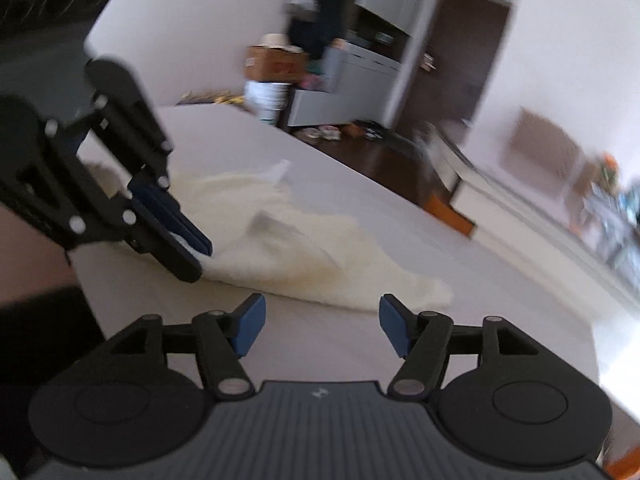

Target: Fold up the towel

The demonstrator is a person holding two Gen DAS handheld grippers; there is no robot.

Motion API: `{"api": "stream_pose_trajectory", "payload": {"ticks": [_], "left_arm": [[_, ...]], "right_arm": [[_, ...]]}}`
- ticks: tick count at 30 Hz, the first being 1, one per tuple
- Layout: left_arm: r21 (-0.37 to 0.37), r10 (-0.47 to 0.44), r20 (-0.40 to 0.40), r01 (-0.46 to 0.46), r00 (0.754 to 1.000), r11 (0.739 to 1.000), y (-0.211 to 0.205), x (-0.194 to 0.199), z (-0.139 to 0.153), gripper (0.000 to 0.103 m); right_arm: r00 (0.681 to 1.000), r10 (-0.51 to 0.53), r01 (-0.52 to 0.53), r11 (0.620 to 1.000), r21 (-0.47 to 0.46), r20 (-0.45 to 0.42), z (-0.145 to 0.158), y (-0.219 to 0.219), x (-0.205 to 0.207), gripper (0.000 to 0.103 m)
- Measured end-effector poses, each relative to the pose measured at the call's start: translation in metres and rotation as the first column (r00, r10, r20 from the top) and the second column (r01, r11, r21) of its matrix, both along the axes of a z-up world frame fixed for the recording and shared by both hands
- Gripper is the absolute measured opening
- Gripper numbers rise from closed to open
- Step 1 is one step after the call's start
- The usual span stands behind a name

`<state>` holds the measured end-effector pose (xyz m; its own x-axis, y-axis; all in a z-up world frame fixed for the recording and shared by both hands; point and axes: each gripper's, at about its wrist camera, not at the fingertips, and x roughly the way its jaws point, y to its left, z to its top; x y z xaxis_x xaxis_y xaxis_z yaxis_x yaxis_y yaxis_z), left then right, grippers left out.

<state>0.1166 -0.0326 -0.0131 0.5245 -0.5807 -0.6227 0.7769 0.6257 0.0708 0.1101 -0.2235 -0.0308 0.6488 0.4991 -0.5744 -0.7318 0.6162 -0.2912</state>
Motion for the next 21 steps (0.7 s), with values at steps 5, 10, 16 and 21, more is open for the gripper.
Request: {"api": "stream_pose_trajectory", "payload": {"ticks": [5, 10, 16, 21], "left_arm": [[-0.021, -0.075, -0.017, 0.074, 0.997, 0.997, 0.004, -0.012, -0.002, 0.013], [-0.034, -0.061, -0.020, 0.060, 0.998, 0.998, 0.013, -0.018, -0.003, 0.015], [-0.002, -0.030, -0.003, 0.030, 1.000, 1.000, 0.033, -0.032, -0.002, 0.032], [0.044, 0.031, 0.001, -0.031, 1.000, 0.999, 0.054, -0.044, -0.004, 0.035]], "right_arm": [[0.983, 0.167, -0.155, 0.976, -0.156, 0.070, -0.004, 0.019, -0.017, 0.071], [0.959, 0.280, -0.264, 0.941, -0.211, 0.047, -0.009, 0.025, -0.034, 0.063], [0.947, 0.320, -0.315, 0.924, -0.217, -0.014, -0.008, 0.027, -0.044, 0.049], [0.935, 0.347, -0.354, 0.914, -0.200, -0.068, -0.003, 0.022, -0.053, 0.049]]}}
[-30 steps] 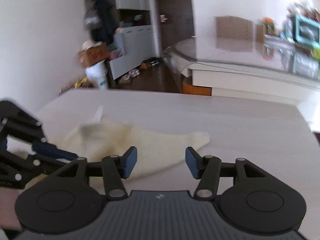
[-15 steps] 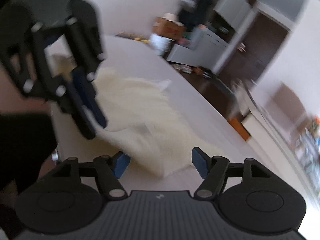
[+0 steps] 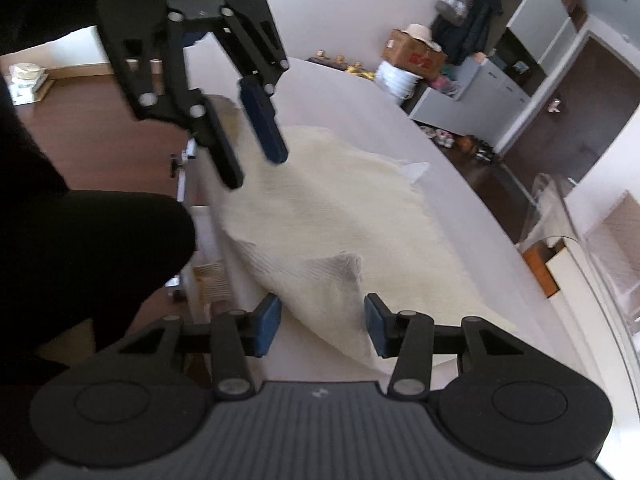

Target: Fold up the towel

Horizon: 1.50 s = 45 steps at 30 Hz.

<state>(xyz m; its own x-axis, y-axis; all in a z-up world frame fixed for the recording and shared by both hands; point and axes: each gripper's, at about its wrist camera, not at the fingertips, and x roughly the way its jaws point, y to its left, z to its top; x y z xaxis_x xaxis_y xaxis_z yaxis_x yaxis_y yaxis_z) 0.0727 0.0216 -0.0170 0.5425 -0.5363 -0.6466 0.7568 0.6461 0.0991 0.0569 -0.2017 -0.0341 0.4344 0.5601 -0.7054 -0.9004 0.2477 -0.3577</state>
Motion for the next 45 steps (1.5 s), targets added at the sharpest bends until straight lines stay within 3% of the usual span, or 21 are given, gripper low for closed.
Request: {"api": "stream_pose_trajectory", "payload": {"ticks": [3, 6, 13, 15, 17, 18, 23, 28, 31, 34, 36, 38, 45], "left_arm": [[0.009, 0.045, 0.003, -0.045, 0.999, 0.999, 0.013, -0.005, 0.000, 0.036], [0.009, 0.081, 0.015, -0.081, 0.997, 0.997, 0.025, -0.012, 0.001, 0.040], [0.007, 0.109, 0.041, -0.110, 0.993, 0.994, 0.036, -0.022, 0.007, 0.044], [0.017, 0.106, 0.053, -0.107, 0.993, 0.994, 0.037, -0.025, 0.006, 0.047], [0.032, 0.088, 0.056, -0.090, 0.995, 0.995, 0.038, -0.029, 0.003, 0.047], [0.041, 0.079, 0.058, -0.081, 0.995, 0.996, 0.039, -0.031, 0.002, 0.047], [0.087, 0.061, 0.080, -0.068, 0.995, 0.994, 0.050, -0.043, -0.008, 0.047], [0.112, 0.044, 0.089, -0.054, 0.995, 0.992, 0.054, -0.048, -0.017, 0.046], [0.167, -0.009, 0.097, -0.008, 0.995, 0.986, 0.047, -0.050, -0.025, 0.045], [0.211, -0.033, 0.114, 0.009, 0.993, 0.978, 0.042, -0.051, -0.029, 0.031], [0.217, -0.054, 0.126, 0.026, 0.991, 0.976, 0.039, -0.052, -0.029, 0.028], [0.220, -0.072, 0.133, 0.041, 0.988, 0.975, 0.036, -0.052, -0.029, 0.009], [0.245, -0.098, 0.146, 0.060, 0.984, 0.968, 0.028, -0.055, -0.019, 0.003]], "right_arm": [[1.000, 0.011, -0.011, 1.000, 0.006, -0.020, 0.003, -0.003, -0.007, 0.049], [1.000, 0.005, -0.005, 1.000, -0.006, -0.019, 0.003, -0.003, -0.009, 0.041], [0.998, 0.013, -0.008, 0.997, -0.083, 0.058, -0.005, -0.002, -0.021, 0.041], [0.997, 0.015, -0.007, 0.995, -0.104, 0.074, -0.011, -0.001, -0.027, 0.034], [0.998, 0.005, 0.001, 0.995, -0.096, 0.066, -0.011, -0.002, -0.029, 0.008], [0.998, -0.001, 0.007, 0.996, -0.086, 0.069, -0.010, -0.004, -0.032, 0.006], [0.996, -0.077, 0.078, 0.997, -0.010, 0.041, 0.004, -0.020, -0.031, 0.006], [0.992, -0.121, 0.121, 0.993, 0.009, 0.040, 0.010, -0.031, -0.030, 0.006], [0.989, -0.146, 0.146, 0.989, 0.012, 0.036, 0.011, -0.036, -0.030, 0.006], [0.985, -0.169, 0.169, 0.986, 0.012, 0.031, 0.010, -0.041, -0.030, 0.006], [0.983, -0.184, 0.184, 0.983, 0.019, 0.027, 0.011, -0.046, -0.032, 0.006], [0.981, -0.192, 0.191, 0.981, 0.027, 0.022, 0.013, -0.049, -0.033, 0.006], [0.975, -0.221, 0.220, 0.975, 0.045, 0.036, 0.017, -0.058, -0.043, 0.006]]}}
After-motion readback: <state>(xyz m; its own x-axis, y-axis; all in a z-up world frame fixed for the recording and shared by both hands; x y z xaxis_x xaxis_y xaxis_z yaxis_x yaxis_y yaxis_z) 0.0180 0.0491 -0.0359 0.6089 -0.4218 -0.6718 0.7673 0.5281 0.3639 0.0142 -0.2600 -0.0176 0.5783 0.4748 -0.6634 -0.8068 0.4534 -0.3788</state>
